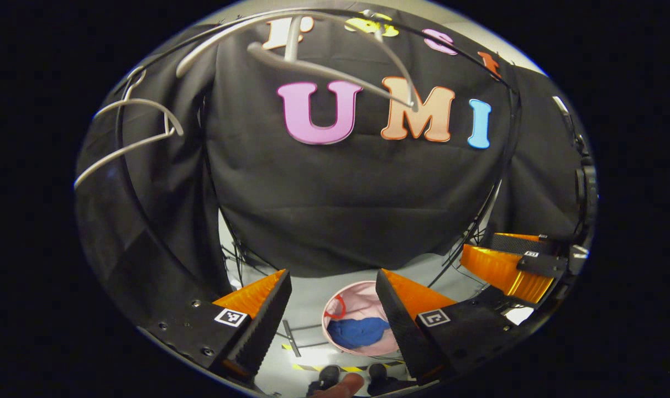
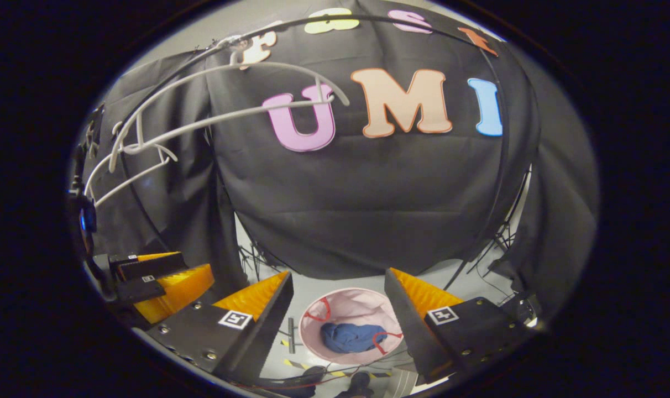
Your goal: Grasp the clothes on the hanger with both hands and then place them into the laundry hamper below.
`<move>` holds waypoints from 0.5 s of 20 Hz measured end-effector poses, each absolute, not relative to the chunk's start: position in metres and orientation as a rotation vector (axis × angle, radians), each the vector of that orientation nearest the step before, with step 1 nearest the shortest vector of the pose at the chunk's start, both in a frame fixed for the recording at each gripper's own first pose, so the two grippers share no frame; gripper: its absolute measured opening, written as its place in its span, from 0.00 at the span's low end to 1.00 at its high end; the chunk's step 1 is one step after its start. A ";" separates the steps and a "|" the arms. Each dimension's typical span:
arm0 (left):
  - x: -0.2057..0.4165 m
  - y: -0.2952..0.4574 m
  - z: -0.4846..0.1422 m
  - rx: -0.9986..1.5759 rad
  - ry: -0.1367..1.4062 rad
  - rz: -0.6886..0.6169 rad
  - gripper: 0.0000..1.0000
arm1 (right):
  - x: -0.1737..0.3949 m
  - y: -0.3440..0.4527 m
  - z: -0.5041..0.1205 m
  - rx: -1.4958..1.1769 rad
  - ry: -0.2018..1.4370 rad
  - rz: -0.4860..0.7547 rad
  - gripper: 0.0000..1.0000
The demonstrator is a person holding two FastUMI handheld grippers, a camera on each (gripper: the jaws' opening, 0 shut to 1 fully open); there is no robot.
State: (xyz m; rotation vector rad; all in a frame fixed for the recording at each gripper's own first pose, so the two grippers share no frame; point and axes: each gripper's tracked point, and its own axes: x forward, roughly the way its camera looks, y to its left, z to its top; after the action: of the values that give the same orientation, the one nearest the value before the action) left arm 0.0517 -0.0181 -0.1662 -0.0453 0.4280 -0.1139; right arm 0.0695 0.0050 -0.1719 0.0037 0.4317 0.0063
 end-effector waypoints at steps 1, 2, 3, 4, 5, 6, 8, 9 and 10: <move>0.047 -0.018 -0.165 -0.046 0.414 -0.118 0.96 | 0.066 0.003 -0.161 0.000 0.406 -0.008 1.00; 0.044 -0.019 -0.161 -0.048 0.407 -0.127 0.96 | 0.064 0.002 -0.150 -0.013 0.381 -0.023 0.99; 0.039 -0.019 -0.156 -0.052 0.405 -0.135 0.96 | 0.063 0.001 -0.142 -0.024 0.361 -0.040 0.99; 0.035 -0.020 -0.148 -0.057 0.391 -0.150 0.97 | 0.060 0.001 -0.135 -0.030 0.338 -0.049 0.99; 0.029 -0.018 -0.142 -0.054 0.380 -0.158 0.96 | 0.056 0.003 -0.131 -0.031 0.318 -0.054 0.99; 0.026 -0.015 -0.133 -0.049 0.358 -0.163 0.96 | 0.052 0.005 -0.123 -0.036 0.294 -0.061 1.00; 0.022 -0.009 -0.114 -0.046 0.293 -0.159 0.96 | 0.047 0.008 -0.107 -0.044 0.248 -0.066 0.99; 0.019 -0.007 -0.105 -0.046 0.267 -0.151 0.96 | 0.046 0.011 -0.099 -0.043 0.230 -0.059 1.00; 0.016 -0.005 -0.096 -0.043 0.241 -0.140 0.96 | 0.043 0.014 -0.093 -0.043 0.215 -0.045 0.99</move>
State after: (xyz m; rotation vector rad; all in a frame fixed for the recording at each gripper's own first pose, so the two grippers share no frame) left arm 0.0158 -0.0048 -0.0960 -0.0431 0.2405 -0.1404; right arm 0.0433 0.0142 -0.0928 -0.0429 0.2146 -0.0449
